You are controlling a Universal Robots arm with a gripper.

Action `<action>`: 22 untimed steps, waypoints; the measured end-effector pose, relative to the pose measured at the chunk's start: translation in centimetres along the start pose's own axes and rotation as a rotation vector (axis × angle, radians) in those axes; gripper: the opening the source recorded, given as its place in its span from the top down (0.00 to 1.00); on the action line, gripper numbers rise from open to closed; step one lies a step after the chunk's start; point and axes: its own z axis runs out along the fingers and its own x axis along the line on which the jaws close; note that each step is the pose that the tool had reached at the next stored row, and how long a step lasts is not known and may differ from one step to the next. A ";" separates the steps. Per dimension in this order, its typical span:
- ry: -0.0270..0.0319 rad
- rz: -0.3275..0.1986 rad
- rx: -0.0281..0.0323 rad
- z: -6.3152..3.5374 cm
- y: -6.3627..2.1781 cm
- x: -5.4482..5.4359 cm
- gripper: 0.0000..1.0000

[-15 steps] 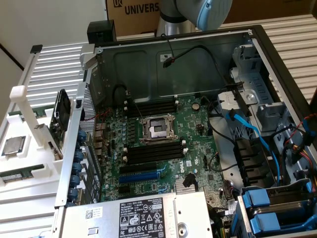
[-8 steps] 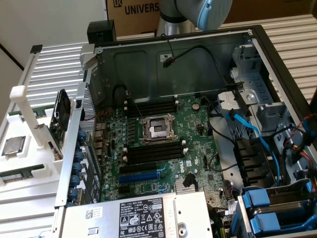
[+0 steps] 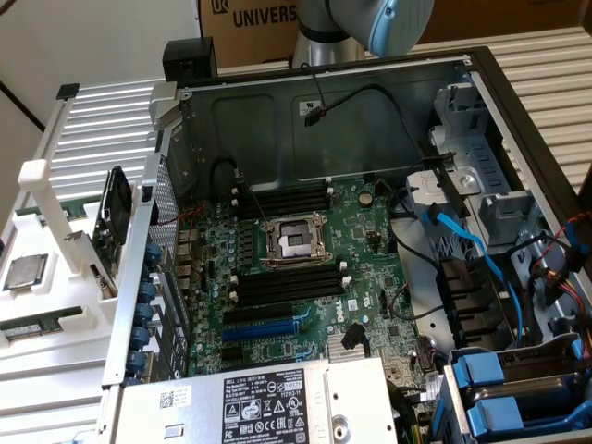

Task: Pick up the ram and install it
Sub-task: 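Reach for the ram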

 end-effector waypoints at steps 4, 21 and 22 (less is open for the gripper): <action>-0.0001 -0.005 0.0051 0.72 -0.02 0.1 0.89; -0.0029 -0.017 0.0151 2.75 -0.19 0.7 0.89; -0.0037 -0.017 0.0160 2.92 -0.18 0.8 0.89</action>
